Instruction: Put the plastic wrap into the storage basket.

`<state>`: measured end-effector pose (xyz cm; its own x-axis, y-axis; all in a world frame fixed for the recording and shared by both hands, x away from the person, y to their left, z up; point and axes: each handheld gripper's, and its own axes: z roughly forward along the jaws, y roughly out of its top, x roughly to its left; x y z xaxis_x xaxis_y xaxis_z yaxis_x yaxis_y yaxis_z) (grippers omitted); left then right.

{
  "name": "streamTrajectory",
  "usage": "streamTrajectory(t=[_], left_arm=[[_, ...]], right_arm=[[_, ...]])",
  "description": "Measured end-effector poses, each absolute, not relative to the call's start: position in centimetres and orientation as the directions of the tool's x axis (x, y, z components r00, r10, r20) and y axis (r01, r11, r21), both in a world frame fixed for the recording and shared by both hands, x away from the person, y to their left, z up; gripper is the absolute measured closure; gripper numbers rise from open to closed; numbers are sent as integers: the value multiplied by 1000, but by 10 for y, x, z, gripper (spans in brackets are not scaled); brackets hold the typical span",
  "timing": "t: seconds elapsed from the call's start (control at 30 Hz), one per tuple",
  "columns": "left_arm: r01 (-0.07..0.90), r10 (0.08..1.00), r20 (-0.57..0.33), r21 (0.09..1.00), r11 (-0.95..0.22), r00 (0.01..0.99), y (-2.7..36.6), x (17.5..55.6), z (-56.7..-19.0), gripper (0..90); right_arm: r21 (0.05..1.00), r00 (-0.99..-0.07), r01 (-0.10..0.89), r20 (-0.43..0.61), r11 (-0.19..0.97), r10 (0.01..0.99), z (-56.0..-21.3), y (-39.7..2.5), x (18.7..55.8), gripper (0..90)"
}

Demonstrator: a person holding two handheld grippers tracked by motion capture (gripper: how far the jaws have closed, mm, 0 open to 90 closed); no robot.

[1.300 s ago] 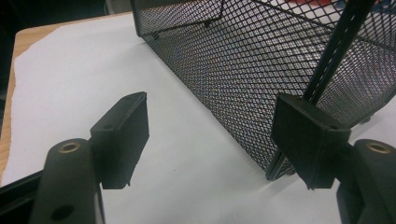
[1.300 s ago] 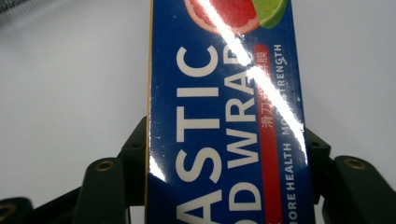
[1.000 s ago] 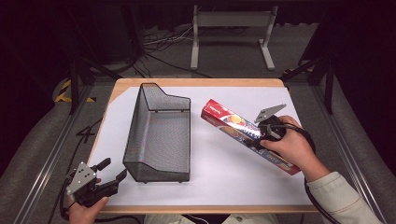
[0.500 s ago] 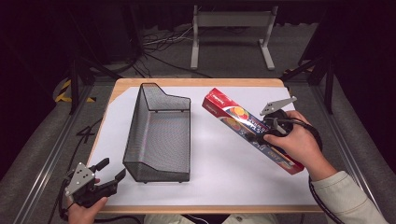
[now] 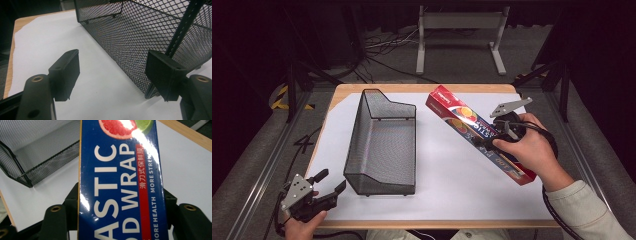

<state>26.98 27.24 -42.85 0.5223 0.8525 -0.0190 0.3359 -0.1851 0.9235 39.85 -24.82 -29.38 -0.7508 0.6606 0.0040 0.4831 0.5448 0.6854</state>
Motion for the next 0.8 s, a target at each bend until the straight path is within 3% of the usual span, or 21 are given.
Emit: streamTrajectory(t=[0.8], left_arm=[[327,852,1,923,-202,524,269,272,-428,286]], right_arm=[[630,-636,627,76,457,768,-273,-162,406,403]])
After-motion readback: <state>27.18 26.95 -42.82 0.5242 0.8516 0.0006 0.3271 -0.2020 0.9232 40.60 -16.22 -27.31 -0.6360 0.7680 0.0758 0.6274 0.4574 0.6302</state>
